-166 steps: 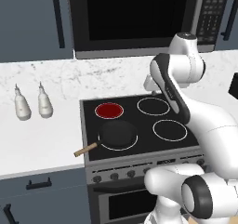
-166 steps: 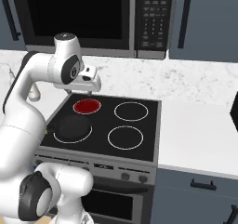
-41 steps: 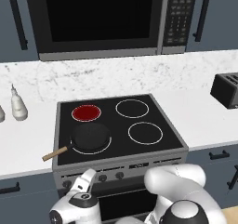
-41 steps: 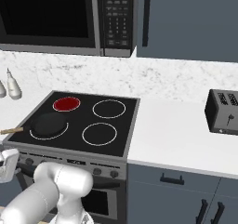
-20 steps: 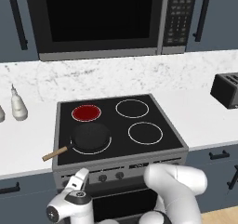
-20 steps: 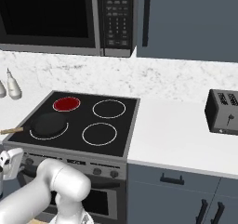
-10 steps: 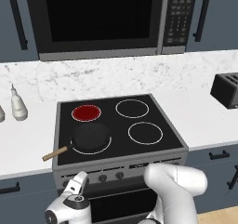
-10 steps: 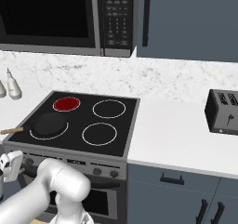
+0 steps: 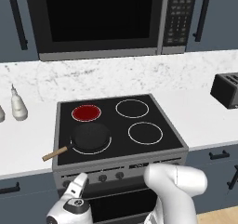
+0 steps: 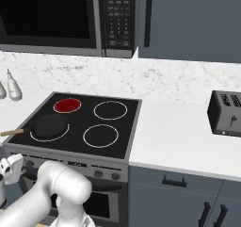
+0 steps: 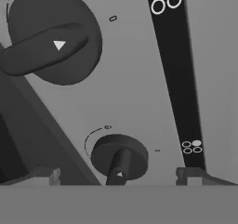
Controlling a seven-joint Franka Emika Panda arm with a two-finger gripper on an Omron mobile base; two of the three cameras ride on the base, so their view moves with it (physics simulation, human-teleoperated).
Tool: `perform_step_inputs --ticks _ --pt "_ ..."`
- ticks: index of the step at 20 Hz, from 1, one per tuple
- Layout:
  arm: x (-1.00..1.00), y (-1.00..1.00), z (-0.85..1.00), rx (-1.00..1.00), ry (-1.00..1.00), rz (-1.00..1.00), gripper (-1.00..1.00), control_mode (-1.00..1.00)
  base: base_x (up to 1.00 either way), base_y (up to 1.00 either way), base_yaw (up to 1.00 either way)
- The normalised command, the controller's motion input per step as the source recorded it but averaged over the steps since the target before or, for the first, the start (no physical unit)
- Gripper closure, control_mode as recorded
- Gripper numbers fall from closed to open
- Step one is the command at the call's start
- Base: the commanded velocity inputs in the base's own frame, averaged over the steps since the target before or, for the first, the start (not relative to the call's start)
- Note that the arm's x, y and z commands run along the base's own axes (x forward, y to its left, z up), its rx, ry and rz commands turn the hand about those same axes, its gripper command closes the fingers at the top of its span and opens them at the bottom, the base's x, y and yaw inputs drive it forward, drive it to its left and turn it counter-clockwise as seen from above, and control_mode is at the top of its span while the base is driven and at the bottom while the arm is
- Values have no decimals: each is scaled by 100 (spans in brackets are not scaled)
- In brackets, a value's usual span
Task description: Turn off the rear left burner of the stove.
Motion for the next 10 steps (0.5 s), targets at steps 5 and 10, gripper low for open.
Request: perform_step_inputs --ticks 5,10 --pt "2 -14 1 0 -13 0 -100 -100 0 0 0" --pt "4 -14 0 0 -9 1 -100 -100 0 0 0"
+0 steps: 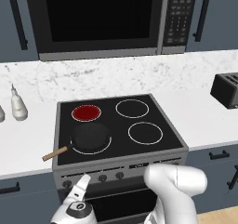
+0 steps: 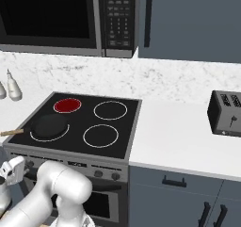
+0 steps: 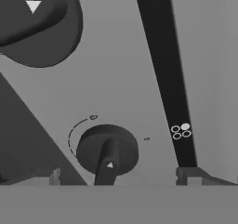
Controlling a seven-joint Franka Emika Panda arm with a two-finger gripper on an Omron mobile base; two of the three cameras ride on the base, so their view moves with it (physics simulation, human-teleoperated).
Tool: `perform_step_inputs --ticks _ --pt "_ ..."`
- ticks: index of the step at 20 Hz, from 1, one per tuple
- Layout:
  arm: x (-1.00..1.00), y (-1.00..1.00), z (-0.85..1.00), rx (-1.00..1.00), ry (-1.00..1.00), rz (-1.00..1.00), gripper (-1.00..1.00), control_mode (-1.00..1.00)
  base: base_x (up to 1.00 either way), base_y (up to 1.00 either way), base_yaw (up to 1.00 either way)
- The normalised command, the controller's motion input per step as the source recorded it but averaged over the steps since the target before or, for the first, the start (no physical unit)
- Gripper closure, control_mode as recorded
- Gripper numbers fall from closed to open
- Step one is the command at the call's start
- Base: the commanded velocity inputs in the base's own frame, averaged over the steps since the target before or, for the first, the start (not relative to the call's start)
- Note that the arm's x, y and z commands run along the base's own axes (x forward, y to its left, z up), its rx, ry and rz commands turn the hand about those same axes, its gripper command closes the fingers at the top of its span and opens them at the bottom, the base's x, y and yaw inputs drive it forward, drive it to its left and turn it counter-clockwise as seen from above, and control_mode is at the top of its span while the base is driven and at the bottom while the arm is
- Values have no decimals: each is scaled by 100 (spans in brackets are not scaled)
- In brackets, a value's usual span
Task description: Turn off the rear left burner of the stove.
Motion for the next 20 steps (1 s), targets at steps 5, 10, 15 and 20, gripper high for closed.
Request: perform_step_inputs --ticks 5,10,15,20 --pt "38 0 0 2 0 4 -100 -100 0 0 0" --pt "34 0 -5 2 0 7 -100 -100 0 0 0" --pt "21 0 -15 0 -1 6 100 -100 0 0 0" --pt "4 0 -5 0 -1 2 100 -100 0 0 0"
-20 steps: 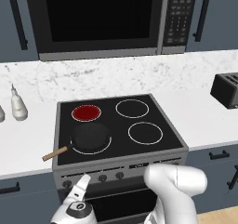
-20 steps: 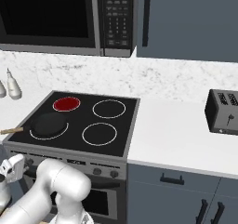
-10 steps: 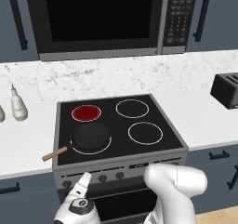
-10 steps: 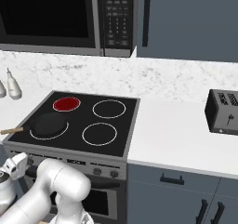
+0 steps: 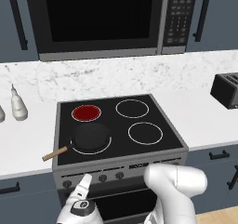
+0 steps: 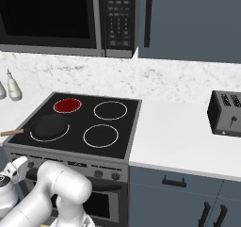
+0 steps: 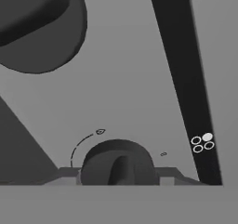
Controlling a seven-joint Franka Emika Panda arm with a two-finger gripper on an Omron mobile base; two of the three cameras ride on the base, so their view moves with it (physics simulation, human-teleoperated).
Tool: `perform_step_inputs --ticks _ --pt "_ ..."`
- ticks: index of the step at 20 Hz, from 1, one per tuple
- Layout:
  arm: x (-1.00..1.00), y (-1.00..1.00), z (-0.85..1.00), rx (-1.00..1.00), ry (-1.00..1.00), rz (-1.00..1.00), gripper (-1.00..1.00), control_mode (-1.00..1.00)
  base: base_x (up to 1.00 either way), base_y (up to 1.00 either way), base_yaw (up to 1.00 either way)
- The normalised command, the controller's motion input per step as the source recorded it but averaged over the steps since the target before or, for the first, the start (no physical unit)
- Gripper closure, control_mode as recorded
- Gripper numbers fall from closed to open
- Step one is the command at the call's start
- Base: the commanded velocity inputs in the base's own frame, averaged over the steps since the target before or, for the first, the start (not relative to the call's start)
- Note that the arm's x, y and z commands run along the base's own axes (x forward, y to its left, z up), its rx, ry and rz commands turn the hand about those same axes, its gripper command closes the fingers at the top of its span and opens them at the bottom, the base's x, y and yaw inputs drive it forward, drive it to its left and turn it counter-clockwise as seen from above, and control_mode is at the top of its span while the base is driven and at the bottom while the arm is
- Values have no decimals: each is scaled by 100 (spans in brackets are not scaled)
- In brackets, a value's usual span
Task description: Turn off the rear left burner of the stove.
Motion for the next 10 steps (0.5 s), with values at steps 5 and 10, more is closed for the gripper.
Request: perform_step_inputs --ticks 5,10 --pt "-1 0 -5 5 -3 0 100 -100 0 0 0" --pt "-9 0 -7 27 -9 0 100 -100 0 0 0"
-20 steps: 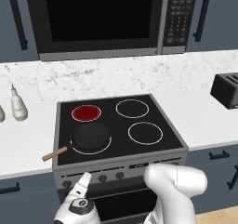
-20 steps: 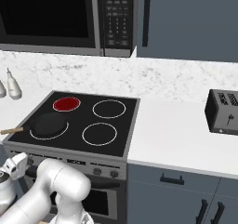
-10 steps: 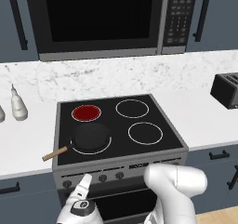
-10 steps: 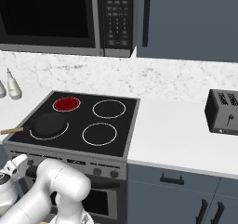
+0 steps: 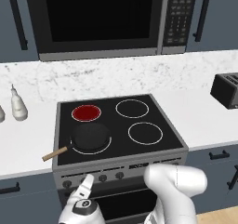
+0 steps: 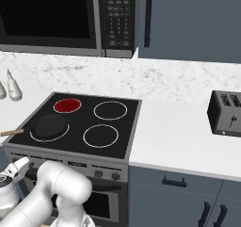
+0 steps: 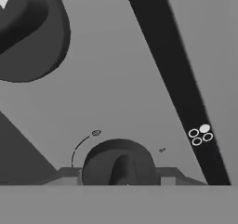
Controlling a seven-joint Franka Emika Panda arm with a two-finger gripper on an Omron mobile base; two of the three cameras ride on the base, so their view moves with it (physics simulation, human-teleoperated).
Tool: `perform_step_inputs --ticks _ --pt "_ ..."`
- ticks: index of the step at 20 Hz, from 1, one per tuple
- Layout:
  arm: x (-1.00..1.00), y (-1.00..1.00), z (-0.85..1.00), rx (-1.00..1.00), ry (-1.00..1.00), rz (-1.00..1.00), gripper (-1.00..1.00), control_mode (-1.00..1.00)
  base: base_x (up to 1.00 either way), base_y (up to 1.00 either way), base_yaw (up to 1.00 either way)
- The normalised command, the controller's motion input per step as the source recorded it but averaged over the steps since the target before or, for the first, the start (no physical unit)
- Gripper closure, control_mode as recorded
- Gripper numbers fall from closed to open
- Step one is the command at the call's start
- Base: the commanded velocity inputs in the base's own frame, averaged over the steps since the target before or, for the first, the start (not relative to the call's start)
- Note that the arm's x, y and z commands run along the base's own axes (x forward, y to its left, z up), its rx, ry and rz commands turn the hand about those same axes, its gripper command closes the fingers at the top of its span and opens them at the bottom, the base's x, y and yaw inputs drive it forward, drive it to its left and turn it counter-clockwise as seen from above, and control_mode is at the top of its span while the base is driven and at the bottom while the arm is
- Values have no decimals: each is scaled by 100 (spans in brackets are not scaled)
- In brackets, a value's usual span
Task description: Turn off the rear left burner of the stove.
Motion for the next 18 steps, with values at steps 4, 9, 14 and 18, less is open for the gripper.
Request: perform_step_inputs --ticks 4,9,14,18 --pt "-24 -10 -18 49 -21 1 100 -100 0 0 0" --pt "-17 -8 -13 48 -15 0 100 -100 0 0 0" --pt "-9 0 -4 39 -3 3 100 -100 0 0 0" --pt "-14 0 -14 39 -2 6 100 -100 0 0 0"
